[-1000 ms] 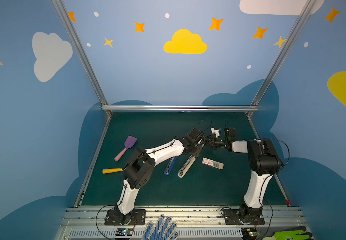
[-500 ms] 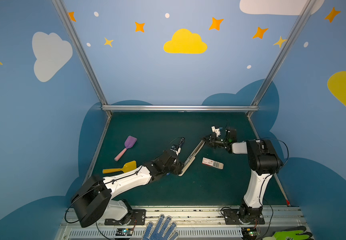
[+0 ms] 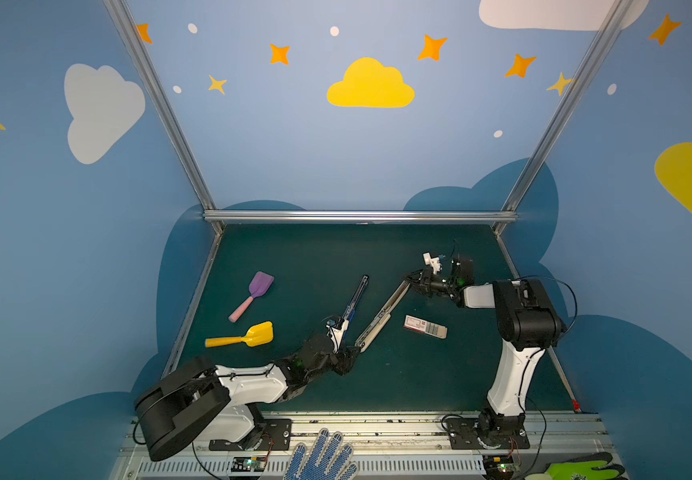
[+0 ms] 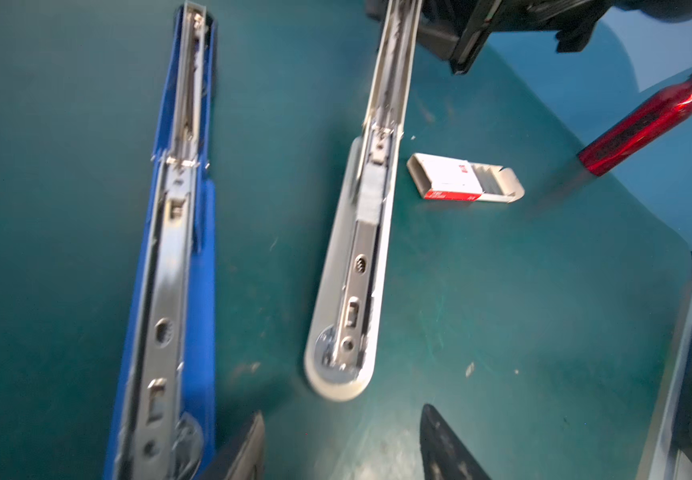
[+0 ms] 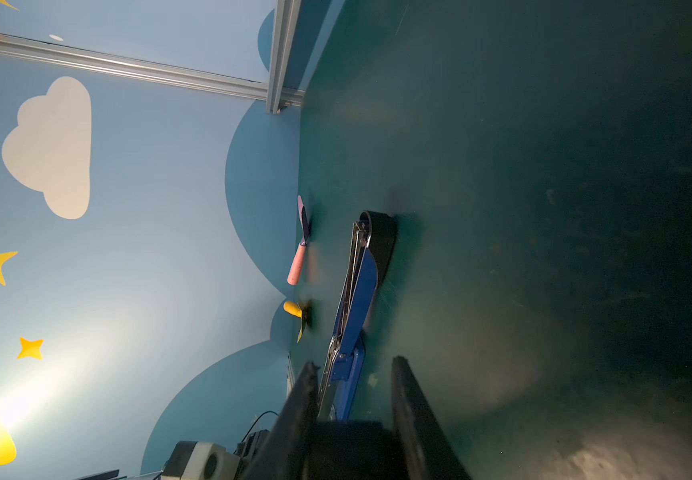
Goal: Load the staples into the stapler
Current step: 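Lower the stapler's upper arm with the left gripper while the right approaches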
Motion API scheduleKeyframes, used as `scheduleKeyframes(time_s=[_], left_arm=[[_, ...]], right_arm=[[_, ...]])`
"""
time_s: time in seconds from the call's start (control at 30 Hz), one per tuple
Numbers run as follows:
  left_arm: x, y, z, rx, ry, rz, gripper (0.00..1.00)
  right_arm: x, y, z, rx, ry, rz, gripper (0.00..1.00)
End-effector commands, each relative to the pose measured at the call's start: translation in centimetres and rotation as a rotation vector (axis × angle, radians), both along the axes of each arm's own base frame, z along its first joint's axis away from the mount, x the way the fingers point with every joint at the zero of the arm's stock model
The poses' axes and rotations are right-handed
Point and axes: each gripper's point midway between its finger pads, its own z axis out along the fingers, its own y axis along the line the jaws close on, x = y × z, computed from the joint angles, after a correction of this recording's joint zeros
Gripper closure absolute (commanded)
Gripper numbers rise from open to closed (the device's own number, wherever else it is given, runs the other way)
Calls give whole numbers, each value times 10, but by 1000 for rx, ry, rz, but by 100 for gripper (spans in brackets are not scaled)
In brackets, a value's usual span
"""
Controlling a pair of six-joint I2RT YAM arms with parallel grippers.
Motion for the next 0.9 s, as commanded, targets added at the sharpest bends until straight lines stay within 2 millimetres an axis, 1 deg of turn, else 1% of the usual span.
scheduleKeyframes(time_s=[0.0,0.23,0.3,0.47,0.6,0.63,0.73,0.8,0.87], left_arm=[[8,-12,11,-43,-76,-19,43],[13,-25,3,-50,-77,-47,54],[15,-25,0,-44,-78,-36,55],[17,-27,-4,-46,-79,-37,64],[16,-29,-7,-52,-71,-41,66],[17,-29,-8,-50,-70,-41,68],[17,-29,-9,-46,-71,-41,70],[18,-30,-10,-38,-71,-44,74],[18,-31,-12,-33,-71,-45,75]], right_arm=[[-5,3,14,27,-31,28,81],[-4,4,17,32,-38,32,81],[-5,3,16,32,-37,32,81],[-4,3,16,35,-37,32,81],[-4,3,17,36,-38,30,81],[-3,3,18,37,-40,30,81],[-3,3,19,35,-42,33,81],[-4,3,19,33,-42,33,81],[-4,3,19,32,-41,33,81]])
